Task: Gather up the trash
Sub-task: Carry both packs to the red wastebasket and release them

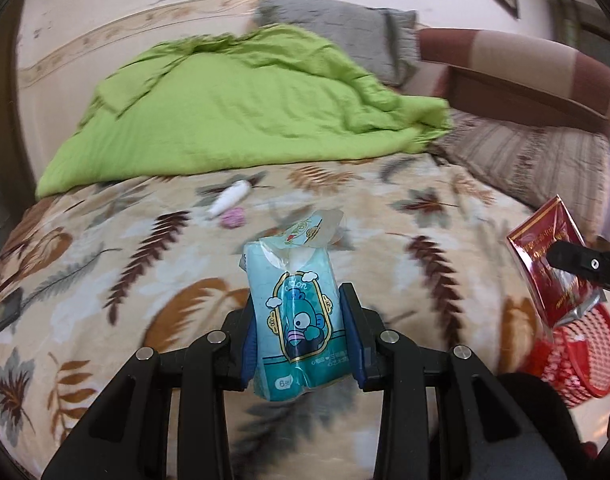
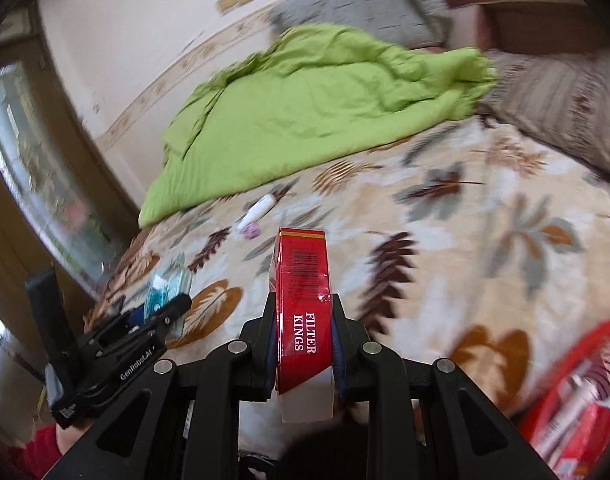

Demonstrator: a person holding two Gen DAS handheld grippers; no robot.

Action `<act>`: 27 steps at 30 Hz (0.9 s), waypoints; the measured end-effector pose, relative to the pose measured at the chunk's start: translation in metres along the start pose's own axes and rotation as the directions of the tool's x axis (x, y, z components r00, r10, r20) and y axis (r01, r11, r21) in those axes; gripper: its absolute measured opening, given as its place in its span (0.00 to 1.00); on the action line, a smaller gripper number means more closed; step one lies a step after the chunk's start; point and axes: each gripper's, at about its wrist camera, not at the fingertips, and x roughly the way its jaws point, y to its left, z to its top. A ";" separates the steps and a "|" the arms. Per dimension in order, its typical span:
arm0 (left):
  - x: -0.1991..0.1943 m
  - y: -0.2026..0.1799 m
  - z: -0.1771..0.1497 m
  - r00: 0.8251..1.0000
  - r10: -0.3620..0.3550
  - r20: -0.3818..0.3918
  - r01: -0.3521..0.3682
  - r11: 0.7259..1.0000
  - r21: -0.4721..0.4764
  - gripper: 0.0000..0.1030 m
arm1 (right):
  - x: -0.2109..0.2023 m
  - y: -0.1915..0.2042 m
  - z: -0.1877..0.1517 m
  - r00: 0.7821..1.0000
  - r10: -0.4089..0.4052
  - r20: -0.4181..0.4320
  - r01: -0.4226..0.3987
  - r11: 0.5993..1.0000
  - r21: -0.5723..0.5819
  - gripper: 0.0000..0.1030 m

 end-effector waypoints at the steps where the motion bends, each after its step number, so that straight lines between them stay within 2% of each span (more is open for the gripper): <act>1: -0.003 -0.006 0.001 1.000 -0.020 0.002 0.020 1.000 0.008 0.34 | -0.008 -0.007 0.000 1.000 -0.006 0.006 0.006 1.000 0.017 0.23; 7: -0.012 -0.055 0.010 0.992 -0.126 -0.008 0.126 0.988 0.090 0.34 | -0.054 -0.050 -0.011 0.998 -0.065 0.016 0.062 0.990 0.130 0.23; 10: -0.016 -0.090 0.014 0.978 -0.205 -0.030 0.207 0.968 0.142 0.34 | -0.077 -0.069 -0.021 0.994 -0.111 0.018 0.107 0.981 0.160 0.23; 12: -0.018 -0.117 0.017 0.962 -0.269 -0.053 0.274 0.944 0.183 0.35 | -0.100 -0.086 -0.023 0.987 -0.158 0.043 0.147 0.971 0.186 0.23; 14: -0.021 -0.145 0.019 0.938 -0.338 -0.079 0.347 0.913 0.214 0.35 | -0.120 -0.101 -0.025 0.977 -0.202 0.065 0.184 0.959 0.215 0.23; 18: -0.024 -0.192 0.025 0.876 -0.459 -0.148 0.482 0.845 0.232 0.35 | -0.157 -0.131 -0.032 0.957 -0.279 0.077 0.246 0.925 0.288 0.23; 20: -0.026 -0.217 0.025 0.850 -0.498 -0.173 0.527 0.811 0.254 0.35 | -0.169 -0.139 -0.037 0.946 -0.316 0.071 0.282 0.911 0.300 0.23; 22: -0.026 -0.236 0.026 0.835 -0.517 -0.190 0.550 0.790 0.271 0.35 | -0.184 -0.146 -0.041 0.931 -0.355 0.081 0.316 0.898 0.305 0.23; 23: -0.026 -0.245 0.026 0.822 -0.531 -0.206 0.569 0.775 0.274 0.35 | -0.191 -0.150 -0.042 0.924 -0.371 0.090 0.328 0.892 0.312 0.23; 25: -0.024 -0.262 0.026 0.794 -0.560 -0.235 0.607 0.748 0.269 0.35 | -0.202 -0.158 -0.042 0.916 -0.389 0.100 0.338 0.882 0.329 0.23; 27: -0.020 -0.275 0.025 0.775 -0.577 -0.257 0.631 0.728 0.268 0.35 | -0.211 -0.165 -0.043 0.907 -0.407 0.108 0.350 0.872 0.342 0.23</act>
